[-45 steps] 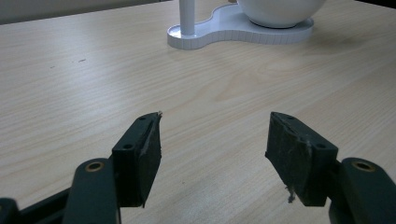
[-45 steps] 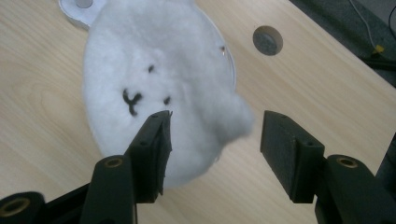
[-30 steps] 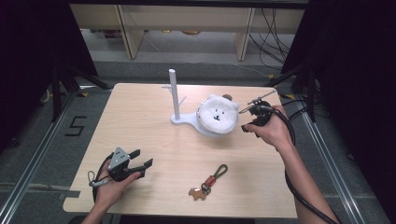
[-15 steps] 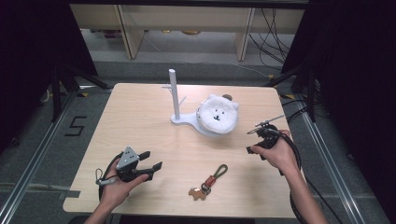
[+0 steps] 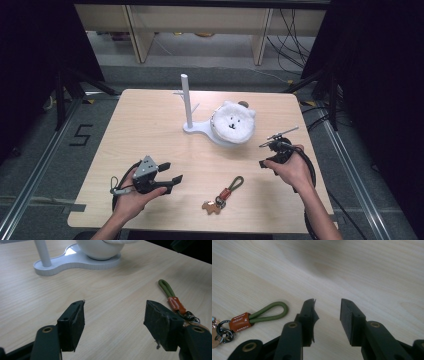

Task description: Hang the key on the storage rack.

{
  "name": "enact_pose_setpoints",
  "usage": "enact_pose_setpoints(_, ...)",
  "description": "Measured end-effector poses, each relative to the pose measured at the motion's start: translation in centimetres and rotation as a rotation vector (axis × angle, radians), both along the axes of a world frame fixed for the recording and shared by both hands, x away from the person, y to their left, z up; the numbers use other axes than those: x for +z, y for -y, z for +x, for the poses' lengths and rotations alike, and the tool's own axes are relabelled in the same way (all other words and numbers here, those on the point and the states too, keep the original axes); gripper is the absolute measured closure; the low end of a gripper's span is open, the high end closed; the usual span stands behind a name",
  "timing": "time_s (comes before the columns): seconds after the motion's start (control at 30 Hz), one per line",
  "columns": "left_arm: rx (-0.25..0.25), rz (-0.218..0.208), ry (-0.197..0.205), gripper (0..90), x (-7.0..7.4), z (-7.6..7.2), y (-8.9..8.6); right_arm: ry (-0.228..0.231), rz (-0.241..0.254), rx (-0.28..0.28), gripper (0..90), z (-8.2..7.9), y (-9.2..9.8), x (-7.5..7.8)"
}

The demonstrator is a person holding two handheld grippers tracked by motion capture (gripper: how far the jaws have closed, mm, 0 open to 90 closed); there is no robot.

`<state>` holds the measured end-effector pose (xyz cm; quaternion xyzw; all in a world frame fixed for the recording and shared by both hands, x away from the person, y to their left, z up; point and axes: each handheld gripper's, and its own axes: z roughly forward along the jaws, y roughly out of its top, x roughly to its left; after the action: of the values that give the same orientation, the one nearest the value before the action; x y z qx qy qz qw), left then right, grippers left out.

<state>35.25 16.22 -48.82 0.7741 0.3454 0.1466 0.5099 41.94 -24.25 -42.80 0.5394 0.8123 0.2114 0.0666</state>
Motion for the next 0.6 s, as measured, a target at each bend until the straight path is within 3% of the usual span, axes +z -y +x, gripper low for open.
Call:
enact_pose_setpoints(0.03,-0.006,0.008,-0.010,32.1,0.1,0.0,0.3,-0.034,0.015,-0.055,66.0,-0.2,-0.5,-0.1)
enact_pose_setpoints(0.07,-0.026,0.004,-0.018,32.2,0.2,0.0,0.5,-0.013,0.016,-0.011,66.7,-0.1,-0.3,-0.4)
enact_pose_setpoints(0.17,-0.066,0.010,-0.030,32.3,0.6,-0.1,1.4,-0.051,0.023,-0.031,68.5,-0.3,-0.6,-0.7)
enact_pose_setpoints(0.37,-0.147,0.007,-0.072,33.1,1.1,-0.3,3.5,-0.067,0.034,-0.019,71.5,-0.4,-1.1,-1.1)
enact_pose_setpoints(0.47,-0.187,0.033,-0.092,33.9,1.4,-0.2,4.5,-0.095,0.043,-0.018,72.9,-0.5,-1.4,-1.2)
enact_pose_setpoints(0.6,-0.223,0.067,-0.115,35.9,1.8,0.0,5.6,-0.100,0.027,-0.002,73.8,-0.6,-1.4,-1.4)
